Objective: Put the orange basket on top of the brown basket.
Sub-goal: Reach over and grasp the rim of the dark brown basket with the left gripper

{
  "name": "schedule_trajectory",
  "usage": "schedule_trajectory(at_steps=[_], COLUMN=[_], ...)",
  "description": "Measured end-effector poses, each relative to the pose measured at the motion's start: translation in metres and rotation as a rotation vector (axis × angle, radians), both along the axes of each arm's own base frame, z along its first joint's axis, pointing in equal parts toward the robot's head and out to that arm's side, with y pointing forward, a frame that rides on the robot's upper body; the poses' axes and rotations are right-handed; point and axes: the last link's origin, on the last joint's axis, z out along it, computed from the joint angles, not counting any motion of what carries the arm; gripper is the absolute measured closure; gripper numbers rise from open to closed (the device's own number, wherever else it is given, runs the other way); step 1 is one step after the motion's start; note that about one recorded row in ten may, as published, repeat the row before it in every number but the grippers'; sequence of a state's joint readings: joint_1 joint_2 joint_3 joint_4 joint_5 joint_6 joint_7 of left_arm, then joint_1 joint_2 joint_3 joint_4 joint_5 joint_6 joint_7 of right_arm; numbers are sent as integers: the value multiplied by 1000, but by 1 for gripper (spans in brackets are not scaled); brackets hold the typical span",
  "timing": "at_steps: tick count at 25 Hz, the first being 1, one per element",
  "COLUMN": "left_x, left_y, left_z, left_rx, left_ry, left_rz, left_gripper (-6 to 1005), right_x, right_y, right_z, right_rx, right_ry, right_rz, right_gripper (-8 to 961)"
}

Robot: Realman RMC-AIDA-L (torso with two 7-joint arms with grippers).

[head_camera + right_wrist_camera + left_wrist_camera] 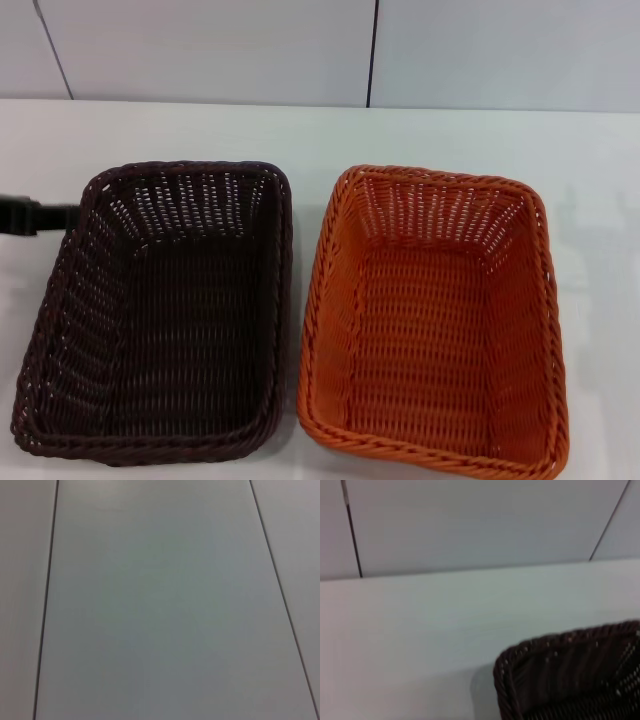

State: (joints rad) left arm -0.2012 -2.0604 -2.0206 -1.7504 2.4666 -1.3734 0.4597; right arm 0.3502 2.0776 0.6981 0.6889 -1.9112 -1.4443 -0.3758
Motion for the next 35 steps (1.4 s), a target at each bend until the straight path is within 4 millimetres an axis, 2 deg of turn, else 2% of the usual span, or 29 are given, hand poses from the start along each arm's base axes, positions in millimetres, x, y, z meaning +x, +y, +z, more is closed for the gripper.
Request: schedule_trajectory(at_steps=[4, 15, 26, 31, 35], left_x=[10, 17, 7, -5, -9], left_y=[2, 3, 12, 15, 16], left_z=[-15, -30, -39, -43, -47], left_rx=[-24, -70, -48, -55, -68], left_ry=[95, 131, 154, 172, 172], left_rz=[27, 75, 78, 114, 128], left_gripper=[385, 383, 381, 380, 230], right_x=[-2, -3, -3, -3, -3], right_y=[1, 2, 2, 2, 2], right_z=[-1, 0, 0, 0, 0], right_rx=[-1, -2, -1, -1, -1], right_ry=[1, 0, 2, 3, 2], right_rz=[5, 9, 12, 13, 13], right_gripper=[350, 350, 349, 349, 349])
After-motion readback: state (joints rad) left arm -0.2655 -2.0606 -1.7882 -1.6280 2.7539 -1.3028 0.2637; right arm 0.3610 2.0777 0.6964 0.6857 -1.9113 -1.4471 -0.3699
